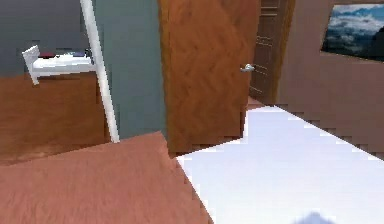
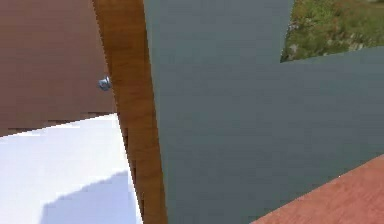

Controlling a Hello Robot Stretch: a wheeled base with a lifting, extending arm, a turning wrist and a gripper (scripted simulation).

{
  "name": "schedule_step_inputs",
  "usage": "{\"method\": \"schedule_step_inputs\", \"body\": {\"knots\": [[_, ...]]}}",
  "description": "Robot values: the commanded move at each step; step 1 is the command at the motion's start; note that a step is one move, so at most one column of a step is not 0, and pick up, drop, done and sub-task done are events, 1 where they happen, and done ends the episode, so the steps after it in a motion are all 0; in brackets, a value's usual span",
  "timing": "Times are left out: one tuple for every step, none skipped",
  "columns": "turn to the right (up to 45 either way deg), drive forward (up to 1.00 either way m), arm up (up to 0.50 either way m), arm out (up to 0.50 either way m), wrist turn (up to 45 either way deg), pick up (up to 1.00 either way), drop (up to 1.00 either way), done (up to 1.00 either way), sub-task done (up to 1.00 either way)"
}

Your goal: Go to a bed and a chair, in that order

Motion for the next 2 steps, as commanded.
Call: {"method": "schedule_step_inputs", "body": {"knots": [[0.0, 0.05, 0.0, 0.0, 0.0, 0.0, 0.0, 0.0, 0.0], [18.0, 0.0, 0.0, 0.0, 0.0, 0.0, 0.0, 0.0, 0.0]]}}
